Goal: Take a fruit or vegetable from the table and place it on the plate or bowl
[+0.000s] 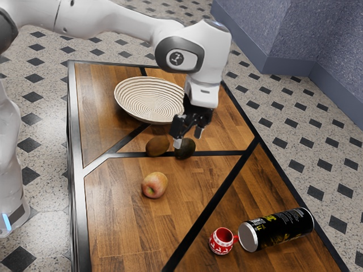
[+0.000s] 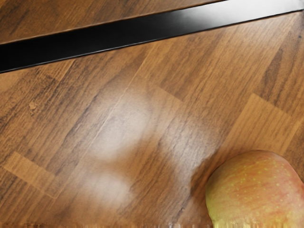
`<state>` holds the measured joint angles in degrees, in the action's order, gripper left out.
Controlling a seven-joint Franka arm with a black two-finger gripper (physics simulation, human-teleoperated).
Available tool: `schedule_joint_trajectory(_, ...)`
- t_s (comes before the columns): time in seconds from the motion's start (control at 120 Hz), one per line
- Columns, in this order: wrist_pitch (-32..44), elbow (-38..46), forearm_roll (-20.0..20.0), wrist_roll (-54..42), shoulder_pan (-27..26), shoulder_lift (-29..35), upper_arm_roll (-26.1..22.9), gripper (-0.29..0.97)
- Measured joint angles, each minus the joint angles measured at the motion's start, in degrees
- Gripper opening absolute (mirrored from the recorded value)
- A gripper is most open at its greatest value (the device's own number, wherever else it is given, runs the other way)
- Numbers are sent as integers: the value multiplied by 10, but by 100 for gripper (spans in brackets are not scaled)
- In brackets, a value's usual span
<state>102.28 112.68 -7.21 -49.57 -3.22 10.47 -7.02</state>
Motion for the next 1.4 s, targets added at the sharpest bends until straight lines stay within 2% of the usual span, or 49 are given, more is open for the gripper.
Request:
schedule_joint_trajectory(0.225, -7, 81, -7, -40, 1, 46, -3, 68)
schedule_joint_trajectory(0.525, -29, 128, -56, -76, 0, 100, -26, 68)
schedule_joint_trajectory(0.717, -39, 150, -90, -85, 0, 107, -27, 68)
schedule_joint_trajectory(0.883, -36, 156, -100, -72, 0, 107, -27, 68)
schedule_joint_trajectory(1.0, -30, 157, -99, -52, 0, 106, -31, 68)
schedule_joint_trajectory(1.175, -5, 171, -55, -13, 0, 99, -42, 68)
schedule_joint_trajectory(1.4, 37, 185, -35, 25, 0, 93, -45, 68)
